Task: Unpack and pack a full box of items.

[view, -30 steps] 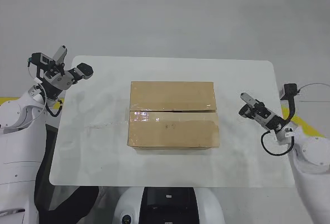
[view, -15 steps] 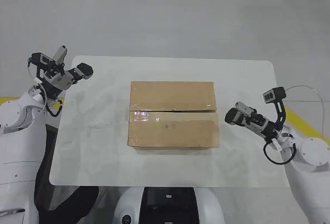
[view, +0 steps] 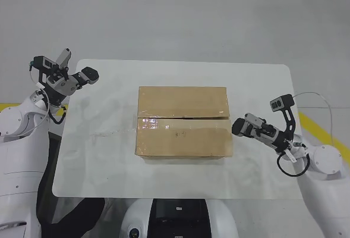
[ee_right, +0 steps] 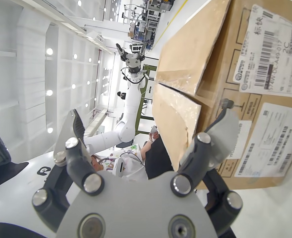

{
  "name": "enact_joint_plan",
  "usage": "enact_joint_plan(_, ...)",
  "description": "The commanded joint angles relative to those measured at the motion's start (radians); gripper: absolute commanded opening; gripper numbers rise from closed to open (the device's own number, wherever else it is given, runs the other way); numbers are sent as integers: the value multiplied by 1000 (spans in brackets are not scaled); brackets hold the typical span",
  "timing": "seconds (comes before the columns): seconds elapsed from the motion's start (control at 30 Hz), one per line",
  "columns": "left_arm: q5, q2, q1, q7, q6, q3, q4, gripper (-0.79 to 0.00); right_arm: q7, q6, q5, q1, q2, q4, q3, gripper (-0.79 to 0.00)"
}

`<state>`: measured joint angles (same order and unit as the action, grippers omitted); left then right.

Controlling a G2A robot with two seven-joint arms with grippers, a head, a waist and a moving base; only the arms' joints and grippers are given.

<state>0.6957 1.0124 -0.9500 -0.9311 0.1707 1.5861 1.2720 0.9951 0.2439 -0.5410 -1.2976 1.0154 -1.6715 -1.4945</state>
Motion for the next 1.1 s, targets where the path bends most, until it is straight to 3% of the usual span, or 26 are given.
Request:
enact_joint_plan(0.0,0,0,0,0,0,0,0,0,10,-1,-12,3,0,4,2,0)
enact_joint_plan(1.07,0,0,0,0,0,0,0,0,327,-4,-371,38,3,55,-19,0)
